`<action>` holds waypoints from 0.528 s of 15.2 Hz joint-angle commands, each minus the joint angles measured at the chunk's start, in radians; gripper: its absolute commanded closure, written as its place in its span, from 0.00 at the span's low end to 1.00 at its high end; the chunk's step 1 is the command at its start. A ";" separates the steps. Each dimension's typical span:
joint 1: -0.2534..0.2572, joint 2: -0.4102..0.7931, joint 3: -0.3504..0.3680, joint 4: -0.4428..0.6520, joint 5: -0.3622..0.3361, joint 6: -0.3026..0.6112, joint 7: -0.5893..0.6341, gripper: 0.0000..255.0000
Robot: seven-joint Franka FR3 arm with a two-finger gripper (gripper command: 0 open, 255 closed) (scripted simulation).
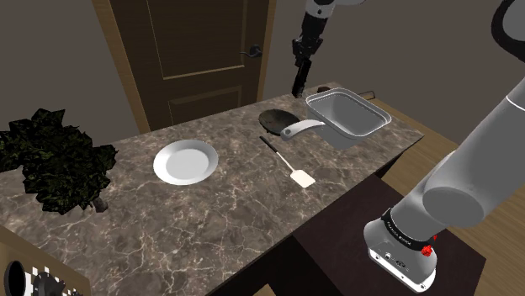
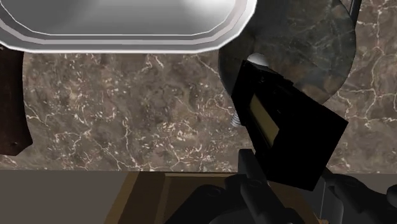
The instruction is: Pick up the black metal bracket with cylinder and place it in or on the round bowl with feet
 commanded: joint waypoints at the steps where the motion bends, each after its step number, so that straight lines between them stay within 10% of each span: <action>1: 0.024 -0.023 0.021 -0.005 -0.009 -0.018 0.048 1.00; 8: 0.070 -0.066 0.066 -0.050 -0.024 -0.016 0.144 1.00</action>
